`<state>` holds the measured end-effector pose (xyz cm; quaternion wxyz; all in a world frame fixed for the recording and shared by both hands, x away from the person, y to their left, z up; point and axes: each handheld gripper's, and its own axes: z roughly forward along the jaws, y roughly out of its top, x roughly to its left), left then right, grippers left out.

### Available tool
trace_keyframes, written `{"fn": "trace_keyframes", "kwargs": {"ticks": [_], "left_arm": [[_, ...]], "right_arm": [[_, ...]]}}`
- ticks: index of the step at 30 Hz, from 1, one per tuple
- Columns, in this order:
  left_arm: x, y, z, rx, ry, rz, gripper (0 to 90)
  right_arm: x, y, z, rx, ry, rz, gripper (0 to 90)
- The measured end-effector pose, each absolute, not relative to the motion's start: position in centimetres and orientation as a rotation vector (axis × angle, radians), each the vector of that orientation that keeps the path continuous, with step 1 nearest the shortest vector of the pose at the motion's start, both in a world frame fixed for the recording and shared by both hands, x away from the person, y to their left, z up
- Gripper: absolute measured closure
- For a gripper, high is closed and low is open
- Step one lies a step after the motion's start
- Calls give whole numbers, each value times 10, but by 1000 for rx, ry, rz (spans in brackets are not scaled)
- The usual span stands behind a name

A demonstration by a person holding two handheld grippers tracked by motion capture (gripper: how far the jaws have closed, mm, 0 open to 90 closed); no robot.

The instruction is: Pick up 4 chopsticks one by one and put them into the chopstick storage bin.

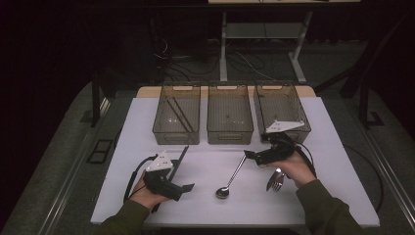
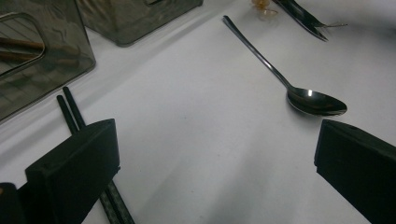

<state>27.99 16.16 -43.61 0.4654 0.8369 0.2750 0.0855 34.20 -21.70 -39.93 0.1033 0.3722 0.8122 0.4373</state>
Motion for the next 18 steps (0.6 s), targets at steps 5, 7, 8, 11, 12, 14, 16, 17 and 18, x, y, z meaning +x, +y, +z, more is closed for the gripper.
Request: {"fn": "trace_keyframes", "kwargs": {"ticks": [5,7,8,11,12,14,16,17,18], "left_arm": [[279,162,-436,2062,673,216,0],[279,162,-436,2065,669,218,0],[279,162,-435,2065,667,219,0],[279,162,-435,2065,671,224,0],[279,162,-435,2067,675,224,0],[279,162,-435,2067,678,225,0],[279,162,-435,2071,681,230,0],[279,162,-435,2070,682,231,0],[279,162,-435,2070,684,233,0]], "right_arm": [[326,-232,-407,1103,2381,1294,32],[320,-239,-410,1116,2361,1298,31],[318,-243,-411,1119,2349,1305,31],[309,-253,-415,1136,2327,1313,32],[306,-257,-415,1142,2318,1319,32],[300,-263,-418,1143,2291,1319,31],[294,-269,-421,1159,2268,1339,31],[291,-271,-423,1160,2262,1338,32],[289,-273,-425,1169,2257,1335,31]]}}
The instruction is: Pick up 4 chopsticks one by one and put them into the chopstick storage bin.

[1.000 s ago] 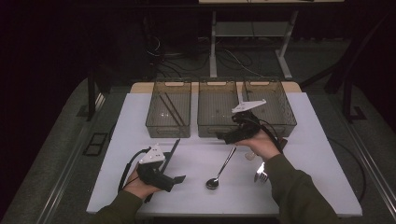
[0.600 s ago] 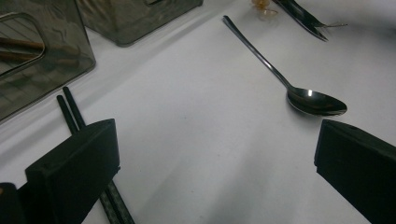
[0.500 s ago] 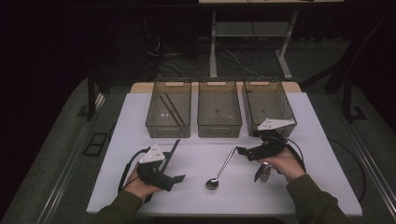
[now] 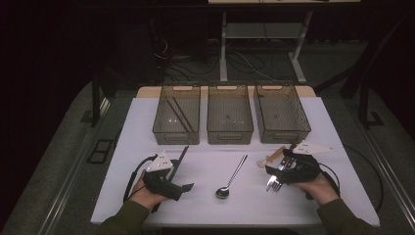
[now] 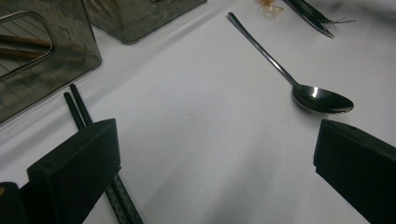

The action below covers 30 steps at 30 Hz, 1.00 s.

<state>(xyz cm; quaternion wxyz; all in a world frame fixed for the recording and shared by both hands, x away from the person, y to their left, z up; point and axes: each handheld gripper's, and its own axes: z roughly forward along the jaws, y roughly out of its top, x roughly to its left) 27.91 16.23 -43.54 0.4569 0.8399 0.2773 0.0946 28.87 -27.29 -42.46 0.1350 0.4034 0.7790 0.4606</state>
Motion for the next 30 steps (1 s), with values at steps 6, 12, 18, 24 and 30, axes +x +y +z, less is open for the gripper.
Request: {"fn": "trace_keyframes", "kwargs": {"ticks": [6,12,18,24,30], "left_arm": [[279,163,-435,2077,696,248,22],[280,166,-433,2081,724,281,103],[286,174,-429,2113,784,344,369],[302,178,-428,2129,841,350,652],[317,178,-429,2146,901,356,883]], "right_arm": [[274,-282,-433,1180,2258,1301,32],[262,-287,-439,1188,2271,1269,31],[252,-289,-441,1164,2282,1253,31],[253,-287,-442,1164,2290,1243,31],[254,-288,-443,1173,2282,1233,32]]}}
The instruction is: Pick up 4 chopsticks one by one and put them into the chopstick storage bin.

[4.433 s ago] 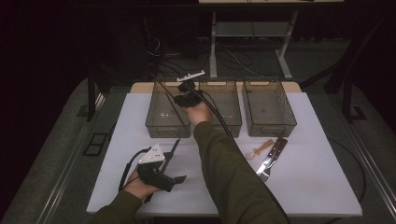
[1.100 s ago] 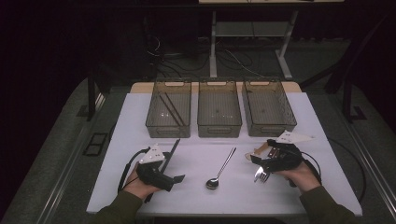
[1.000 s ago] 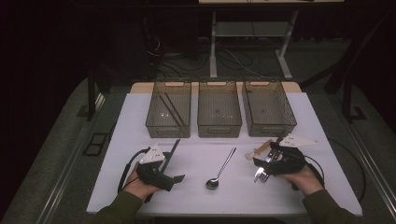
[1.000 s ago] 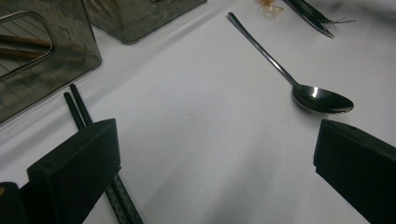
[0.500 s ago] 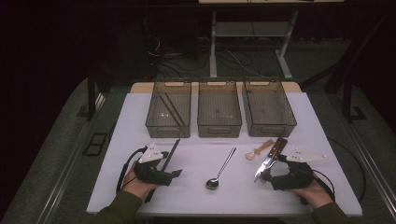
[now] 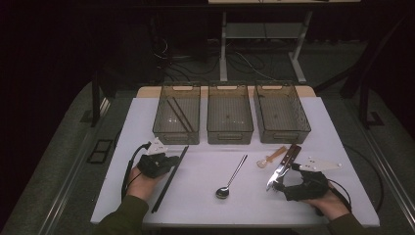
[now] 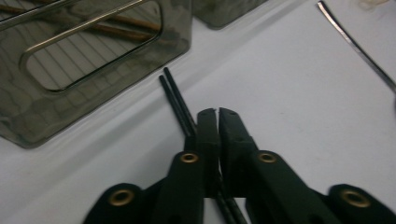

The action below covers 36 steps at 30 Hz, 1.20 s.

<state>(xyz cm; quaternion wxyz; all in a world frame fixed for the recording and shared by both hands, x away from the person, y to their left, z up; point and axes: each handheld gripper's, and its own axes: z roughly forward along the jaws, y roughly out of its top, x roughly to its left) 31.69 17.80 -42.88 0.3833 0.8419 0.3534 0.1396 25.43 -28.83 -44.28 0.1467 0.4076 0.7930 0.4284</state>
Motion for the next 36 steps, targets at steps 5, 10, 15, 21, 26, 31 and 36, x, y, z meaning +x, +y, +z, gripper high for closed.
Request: {"fn": "trace_keyframes", "kwargs": {"ticks": [5,10,15,21,26,31,36], "left_arm": [[334,178,-433,2165,941,362,895],[350,172,-437,2176,965,381,895],[359,167,-441,2165,997,392,896],[365,165,-444,2142,1021,389,896],[368,162,-447,2153,1022,377,896],[369,162,-449,2161,1013,366,896],[369,161,-449,2164,1001,335,896]], "right_arm": [[255,-290,-442,1185,2271,1242,32],[255,-290,-442,1188,2271,1238,31],[255,-290,-442,1187,2268,1237,32],[256,-291,-443,1194,2266,1228,32],[257,-291,-443,1195,2268,1226,32],[256,-290,-443,1188,2270,1226,32],[257,-290,-443,1190,2272,1227,32]]}}
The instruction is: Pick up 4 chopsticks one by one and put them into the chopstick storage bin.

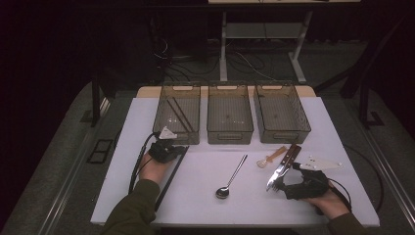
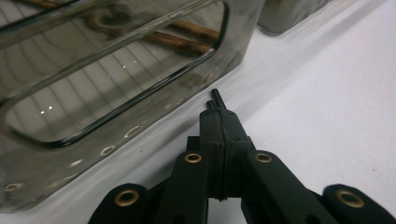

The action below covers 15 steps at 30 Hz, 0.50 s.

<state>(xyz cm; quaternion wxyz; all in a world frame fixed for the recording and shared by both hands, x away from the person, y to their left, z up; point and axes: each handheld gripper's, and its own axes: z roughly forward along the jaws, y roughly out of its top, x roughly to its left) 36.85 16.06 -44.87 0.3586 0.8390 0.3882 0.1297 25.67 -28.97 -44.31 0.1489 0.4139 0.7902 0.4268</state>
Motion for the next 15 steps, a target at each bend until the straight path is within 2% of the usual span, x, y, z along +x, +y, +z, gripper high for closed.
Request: {"fn": "trace_keyframes", "kwargs": {"ticks": [15], "left_arm": [[363,146,-449,2204,892,234,895]], "right_arm": [[257,-290,-443,1194,2268,1230,32]]}}
